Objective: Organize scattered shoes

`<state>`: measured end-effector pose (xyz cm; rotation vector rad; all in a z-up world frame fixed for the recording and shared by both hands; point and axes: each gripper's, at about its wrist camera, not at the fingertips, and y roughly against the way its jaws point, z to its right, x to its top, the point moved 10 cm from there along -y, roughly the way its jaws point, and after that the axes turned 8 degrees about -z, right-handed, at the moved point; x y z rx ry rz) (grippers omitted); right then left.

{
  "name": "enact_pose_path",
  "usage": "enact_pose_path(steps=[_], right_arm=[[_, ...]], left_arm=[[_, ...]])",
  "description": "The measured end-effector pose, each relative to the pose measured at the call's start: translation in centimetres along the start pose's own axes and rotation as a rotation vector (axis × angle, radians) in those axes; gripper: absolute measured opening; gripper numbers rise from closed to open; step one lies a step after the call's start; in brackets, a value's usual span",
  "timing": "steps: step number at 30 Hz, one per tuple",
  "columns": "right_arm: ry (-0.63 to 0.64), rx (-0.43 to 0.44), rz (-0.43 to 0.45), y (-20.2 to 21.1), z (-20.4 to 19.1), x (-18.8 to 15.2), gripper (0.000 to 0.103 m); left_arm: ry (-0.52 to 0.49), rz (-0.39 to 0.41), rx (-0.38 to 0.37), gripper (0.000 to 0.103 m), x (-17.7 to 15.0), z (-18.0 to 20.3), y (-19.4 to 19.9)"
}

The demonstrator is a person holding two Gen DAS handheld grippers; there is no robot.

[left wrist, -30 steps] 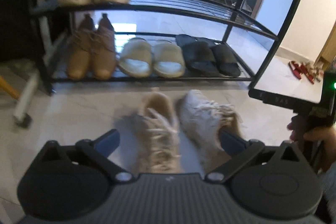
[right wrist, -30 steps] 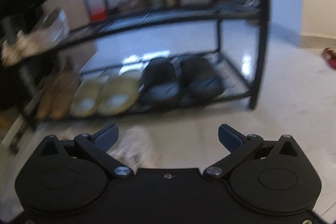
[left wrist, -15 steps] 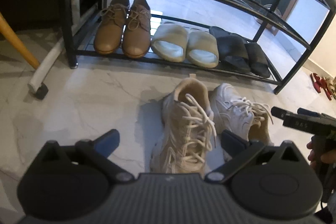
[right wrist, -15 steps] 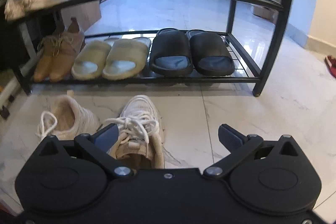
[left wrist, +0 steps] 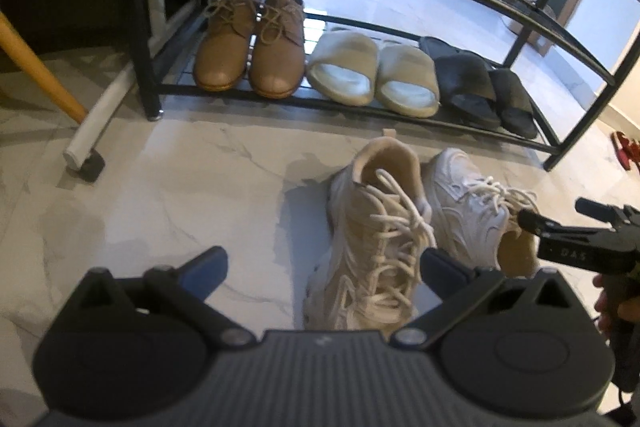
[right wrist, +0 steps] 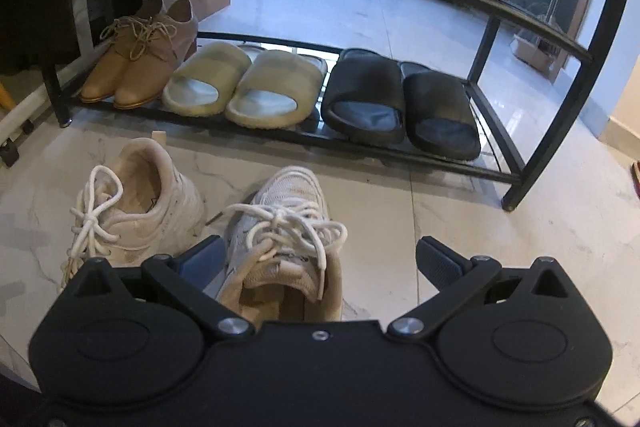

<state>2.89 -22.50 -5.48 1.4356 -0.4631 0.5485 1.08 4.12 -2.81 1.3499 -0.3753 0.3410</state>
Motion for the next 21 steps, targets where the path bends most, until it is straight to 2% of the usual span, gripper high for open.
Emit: enact_pose_path(steps=[6, 21], right_arm=[[-0.003, 0.017, -0.009, -0.20, -0.29, -0.21, 0.103], [-0.029, 0.046, -0.013, -0.26, -0.33, -0.23, 0.103]], left_arm=[[0.022, -0.007, 0.035, 0.103, -0.06, -0.74, -0.12], [0.002, -0.005, 0.062, 0.103, -0.07, -0.59, -0.16]])
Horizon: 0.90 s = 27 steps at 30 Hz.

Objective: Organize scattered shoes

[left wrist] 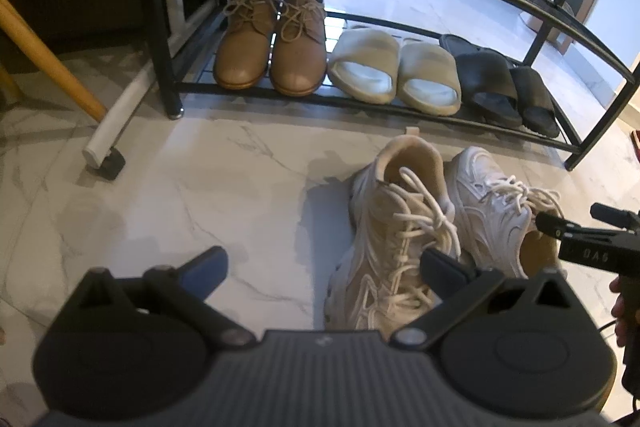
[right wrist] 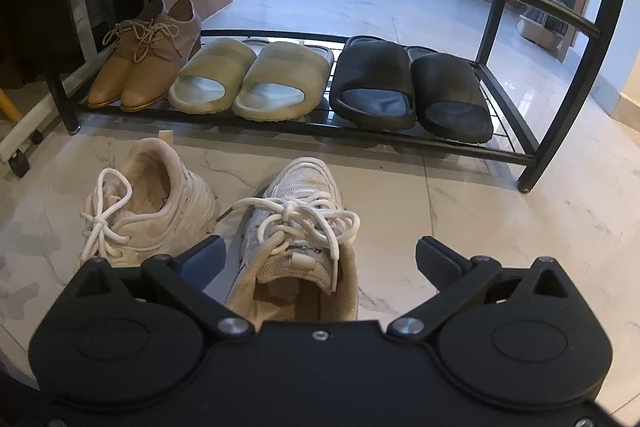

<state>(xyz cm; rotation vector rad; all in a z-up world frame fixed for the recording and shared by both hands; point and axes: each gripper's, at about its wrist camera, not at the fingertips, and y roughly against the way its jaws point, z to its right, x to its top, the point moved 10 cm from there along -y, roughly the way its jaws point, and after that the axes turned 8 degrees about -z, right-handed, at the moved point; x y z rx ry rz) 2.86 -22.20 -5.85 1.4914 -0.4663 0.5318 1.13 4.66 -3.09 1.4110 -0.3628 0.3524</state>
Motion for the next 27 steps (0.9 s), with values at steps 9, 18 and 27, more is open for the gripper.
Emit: enact_pose_path(steps=[9, 18, 27], right_arm=[[0.029, 0.004, -0.073, -1.6, -0.5, -0.7, 0.103], [0.081, -0.027, -0.127, -3.5, -1.8, -1.5, 0.103], [0.085, -0.030, -0.263, -6.3, -2.8, -4.4, 0.090]], left_arm=[[-0.015, 0.002, 0.019, 0.103, 0.0, 0.1, 0.0], [-0.030, 0.007, 0.015, 0.103, -0.1, 0.3, 0.1], [-0.027, 0.003, 0.024, 0.103, -0.1, 0.2, -0.1]])
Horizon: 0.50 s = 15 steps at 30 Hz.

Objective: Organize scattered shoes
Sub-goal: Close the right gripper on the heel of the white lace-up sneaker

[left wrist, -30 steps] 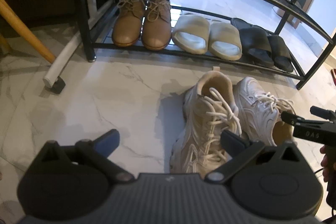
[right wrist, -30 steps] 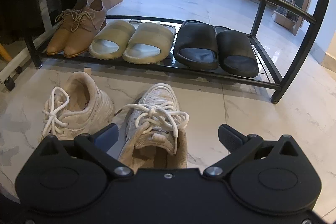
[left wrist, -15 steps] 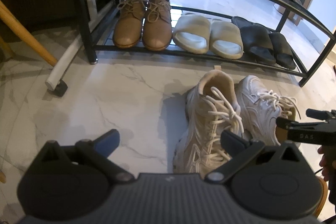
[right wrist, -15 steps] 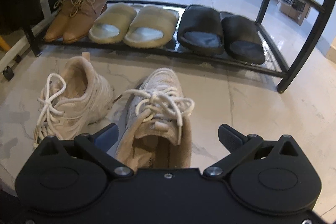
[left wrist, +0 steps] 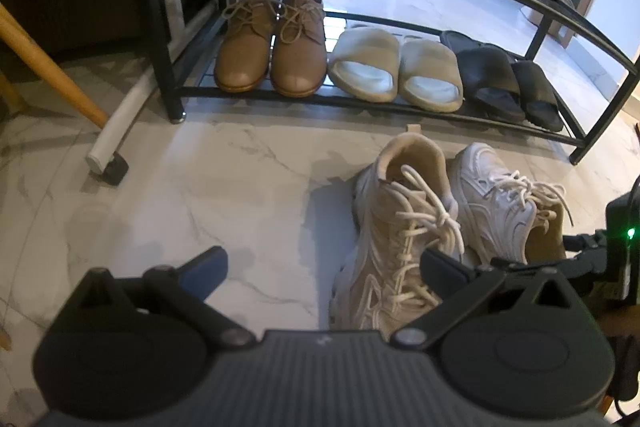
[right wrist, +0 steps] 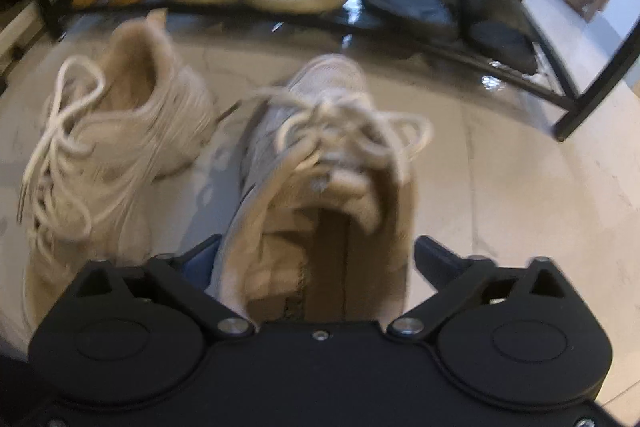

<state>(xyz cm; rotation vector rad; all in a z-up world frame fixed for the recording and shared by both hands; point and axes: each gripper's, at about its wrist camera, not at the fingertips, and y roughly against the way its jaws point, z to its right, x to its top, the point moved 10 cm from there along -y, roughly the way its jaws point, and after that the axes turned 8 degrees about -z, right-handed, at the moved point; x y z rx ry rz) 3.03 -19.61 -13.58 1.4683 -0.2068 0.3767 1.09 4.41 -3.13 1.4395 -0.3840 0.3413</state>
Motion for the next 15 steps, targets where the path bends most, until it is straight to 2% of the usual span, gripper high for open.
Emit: enact_pose_path(steps=[5, 11, 12, 14, 15], right_arm=[[-0.101, -0.001, -0.035, 0.5, 0.4, -0.3, 0.086], [-0.419, 0.019, -0.066, 1.9, 3.2, -1.7, 0.083], [-0.529, 0.036, -0.076, 2.3, 4.1, -2.5, 0.083], [-0.658, 0.070, -0.094, 2.6, 4.8, -3.5, 0.083], [-0.774, 0.115, -0.116, 2.7, 5.0, -4.3, 0.082]], left_arm=[[-0.005, -0.003, 0.000, 0.103, 0.0, 0.0, -0.1], [0.001, -0.002, -0.009, 0.103, 0.1, 0.0, -0.1], [-0.001, -0.001, -0.011, 0.103, 0.1, 0.1, -0.1], [-0.007, 0.003, -0.012, 0.103, 0.1, 0.2, 0.0], [-0.009, 0.004, -0.013, 0.103, 0.1, 0.2, 0.0]])
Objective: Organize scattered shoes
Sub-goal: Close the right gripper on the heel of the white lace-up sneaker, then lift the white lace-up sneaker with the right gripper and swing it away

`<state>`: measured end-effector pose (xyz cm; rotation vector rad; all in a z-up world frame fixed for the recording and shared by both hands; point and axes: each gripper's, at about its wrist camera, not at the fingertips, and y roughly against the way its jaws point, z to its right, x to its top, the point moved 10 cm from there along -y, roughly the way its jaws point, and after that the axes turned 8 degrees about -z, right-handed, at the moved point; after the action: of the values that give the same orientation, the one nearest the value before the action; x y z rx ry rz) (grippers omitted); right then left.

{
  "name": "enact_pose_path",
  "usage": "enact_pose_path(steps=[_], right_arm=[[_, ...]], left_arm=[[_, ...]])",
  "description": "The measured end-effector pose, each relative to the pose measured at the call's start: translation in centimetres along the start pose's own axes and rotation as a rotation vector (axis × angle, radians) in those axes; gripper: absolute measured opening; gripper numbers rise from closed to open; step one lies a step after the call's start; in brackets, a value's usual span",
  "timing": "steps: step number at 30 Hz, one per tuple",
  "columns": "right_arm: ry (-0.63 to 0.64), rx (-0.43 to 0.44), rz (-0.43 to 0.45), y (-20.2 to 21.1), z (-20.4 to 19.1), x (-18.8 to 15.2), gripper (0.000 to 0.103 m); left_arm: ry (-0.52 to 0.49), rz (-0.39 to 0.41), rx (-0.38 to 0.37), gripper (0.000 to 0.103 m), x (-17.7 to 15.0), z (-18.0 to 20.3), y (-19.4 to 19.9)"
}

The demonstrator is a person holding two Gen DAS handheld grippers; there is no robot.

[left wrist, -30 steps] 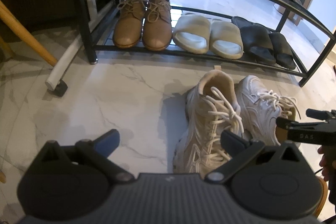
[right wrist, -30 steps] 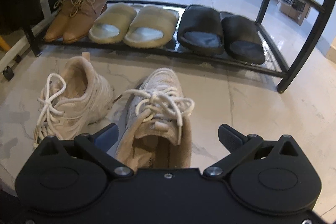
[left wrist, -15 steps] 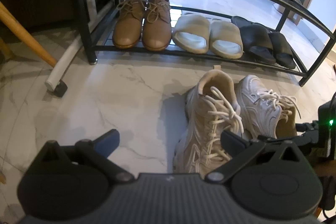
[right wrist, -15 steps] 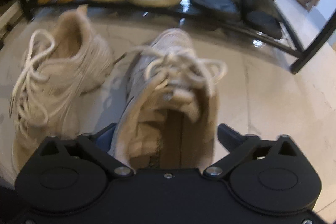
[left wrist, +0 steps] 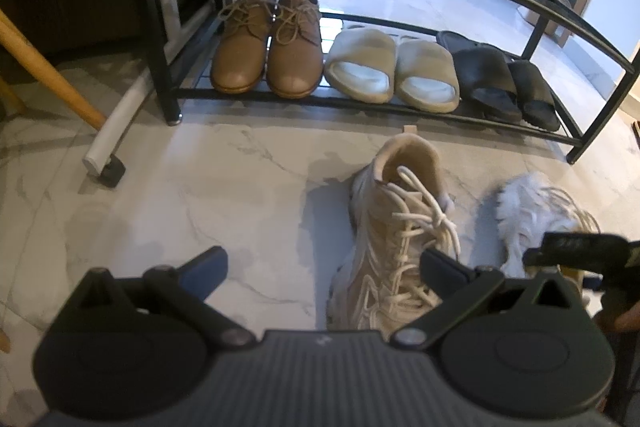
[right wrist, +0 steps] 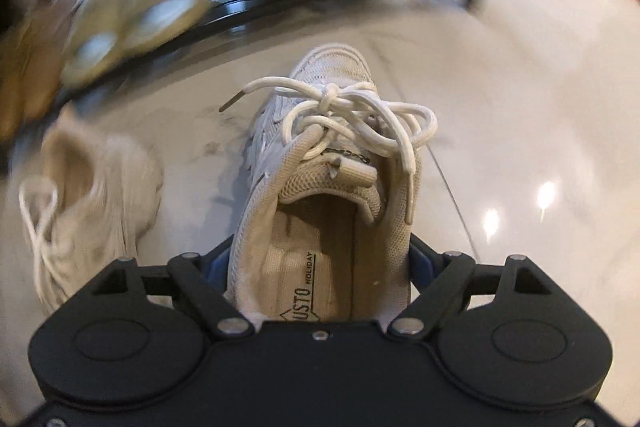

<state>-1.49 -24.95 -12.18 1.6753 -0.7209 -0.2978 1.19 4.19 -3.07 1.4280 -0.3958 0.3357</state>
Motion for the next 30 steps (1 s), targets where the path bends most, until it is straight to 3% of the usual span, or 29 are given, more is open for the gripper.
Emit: enact_pose_path(steps=[1, 4, 7, 8, 10, 14, 16, 18, 19, 21, 25, 27, 29, 30], right_arm=[[-0.112, 0.040, -0.030, 0.0, 0.6, -0.4, 0.082], [-0.275, 0.090, -0.040, 0.1, 0.9, -1.2, 0.082], [-0.430, 0.195, -0.057, 0.1, -0.2, -2.0, 0.085], [-0.447, 0.207, -0.071, 0.0, -0.5, -2.2, 0.085], [-0.514, 0.244, -0.125, -0.4, -1.8, -2.9, 0.096], [-0.485, 0.231, -0.184, -0.1, -2.7, -3.1, 0.099], [-0.373, 0.254, -0.256, 1.2, -3.3, -3.1, 0.099], [-0.234, 0.266, -0.260, 3.1, -3.7, -2.5, 0.099], [-0.181, 0.260, -0.252, 3.7, -3.8, -1.9, 0.101], [0.055, 0.196, -0.168, 6.7, -4.1, -0.2, 0.102], [0.572, -0.037, 0.045, 9.3, -5.5, 2.2, 0.103], [0.960, -0.223, 0.133, 8.9, -6.5, 1.8, 0.103], [1.303, -0.312, 0.134, 7.7, -7.2, -0.3, 0.103], [1.443, -0.313, 0.127, 7.2, -7.5, -1.5, 0.103]], left_arm=[[-0.001, 0.001, -0.001, 0.103, 0.0, 0.0, 0.0], [0.007, -0.003, -0.005, 0.103, 0.0, 0.0, -0.1], [0.011, -0.006, -0.013, 0.103, -0.1, 0.0, -0.2], [0.008, -0.005, -0.016, 0.103, -0.1, 0.0, -0.1], [0.008, -0.003, -0.021, 0.103, 0.0, 0.1, -0.1], [0.033, -0.006, -0.031, 0.103, -0.1, -0.2, -0.1], [0.050, -0.009, -0.038, 0.103, -0.1, -0.4, -0.1], [0.042, -0.007, -0.040, 0.103, 0.0, -0.2, 0.0], [0.035, -0.006, -0.041, 0.103, 0.0, 0.0, 0.0], [0.009, -0.003, -0.040, 0.103, 0.0, 0.6, 0.0], [-0.004, -0.006, -0.044, 0.103, -0.1, 0.9, -0.1], [0.008, -0.011, -0.044, 0.103, -0.1, 0.7, -0.2], [0.021, -0.019, -0.043, 0.103, -0.2, 0.5, -0.3], [0.028, -0.023, -0.042, 0.103, -0.3, 0.4, -0.4]])
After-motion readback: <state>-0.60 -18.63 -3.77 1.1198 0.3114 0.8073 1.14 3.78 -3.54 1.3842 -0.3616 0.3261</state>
